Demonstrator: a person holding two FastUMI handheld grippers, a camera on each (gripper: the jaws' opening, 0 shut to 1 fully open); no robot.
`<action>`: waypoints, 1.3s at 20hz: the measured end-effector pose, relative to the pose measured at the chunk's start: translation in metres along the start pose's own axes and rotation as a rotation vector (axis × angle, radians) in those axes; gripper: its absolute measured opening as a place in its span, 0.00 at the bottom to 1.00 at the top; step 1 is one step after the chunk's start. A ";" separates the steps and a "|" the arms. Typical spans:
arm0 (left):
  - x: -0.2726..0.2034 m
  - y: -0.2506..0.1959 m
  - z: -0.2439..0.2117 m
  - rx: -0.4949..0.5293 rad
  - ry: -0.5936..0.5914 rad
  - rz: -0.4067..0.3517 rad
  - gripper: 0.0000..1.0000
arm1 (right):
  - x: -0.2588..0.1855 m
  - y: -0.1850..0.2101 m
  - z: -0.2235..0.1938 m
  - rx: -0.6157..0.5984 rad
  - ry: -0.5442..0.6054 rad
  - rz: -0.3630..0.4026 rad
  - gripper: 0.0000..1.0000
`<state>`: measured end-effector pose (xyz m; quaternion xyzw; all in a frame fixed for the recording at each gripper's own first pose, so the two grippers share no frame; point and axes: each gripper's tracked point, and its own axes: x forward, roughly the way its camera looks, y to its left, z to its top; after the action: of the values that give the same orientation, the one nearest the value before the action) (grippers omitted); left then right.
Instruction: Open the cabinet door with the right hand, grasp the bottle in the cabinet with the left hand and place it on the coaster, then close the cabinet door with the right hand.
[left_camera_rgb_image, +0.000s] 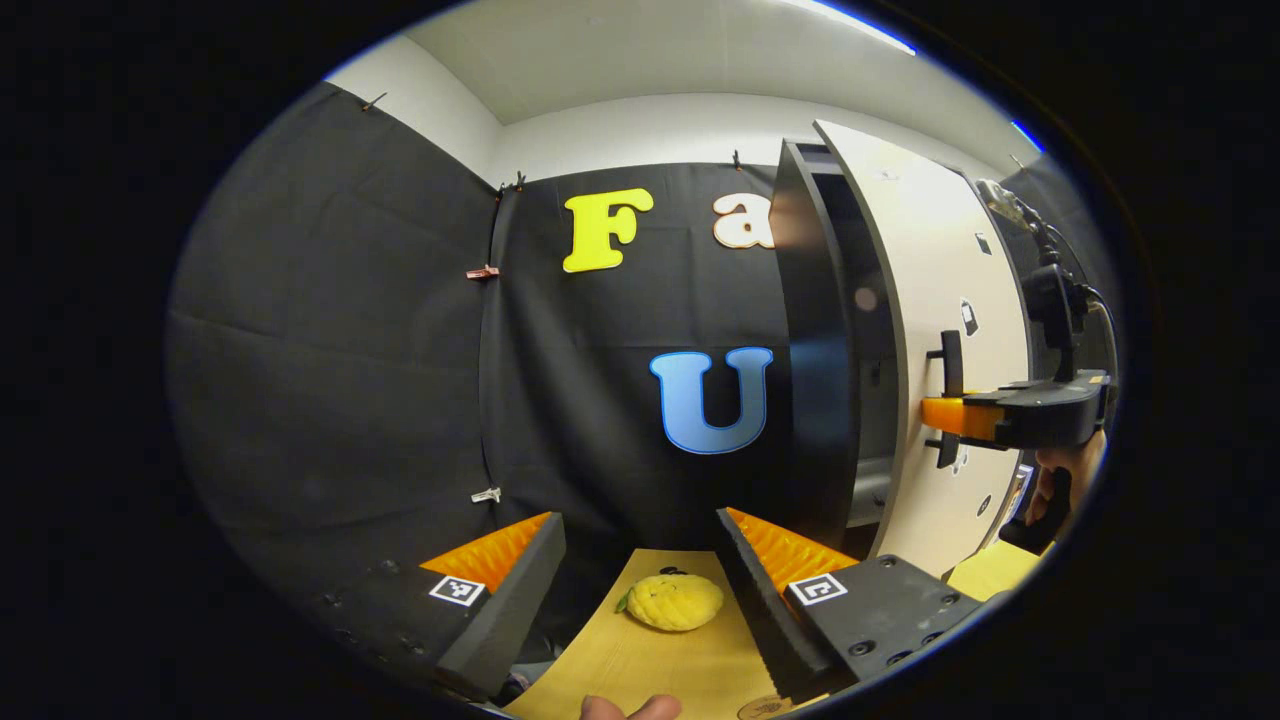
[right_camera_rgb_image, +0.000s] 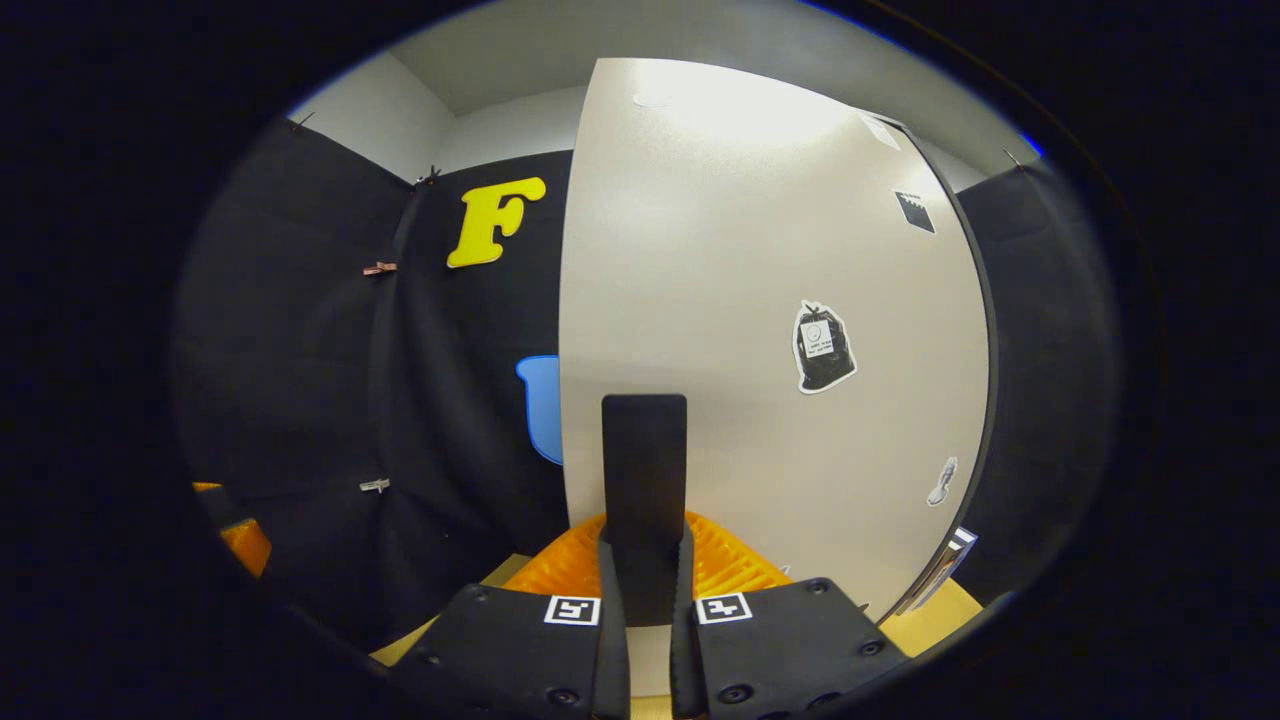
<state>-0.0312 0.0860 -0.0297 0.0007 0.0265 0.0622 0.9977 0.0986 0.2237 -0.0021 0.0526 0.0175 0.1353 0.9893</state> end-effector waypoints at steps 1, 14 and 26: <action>-0.002 -0.001 0.000 0.001 0.002 0.001 0.94 | -0.006 -0.002 -0.001 0.002 0.002 0.011 0.20; -0.017 -0.033 0.011 0.009 -0.006 -0.029 0.94 | -0.085 -0.028 0.007 -0.003 0.016 0.102 0.20; 0.002 -0.111 0.015 -0.037 -0.005 -0.139 0.94 | -0.140 -0.088 0.014 0.024 -0.002 0.029 0.19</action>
<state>-0.0150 -0.0239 -0.0153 -0.0194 0.0228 -0.0069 0.9995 -0.0119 0.1008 0.0054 0.0648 0.0174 0.1495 0.9865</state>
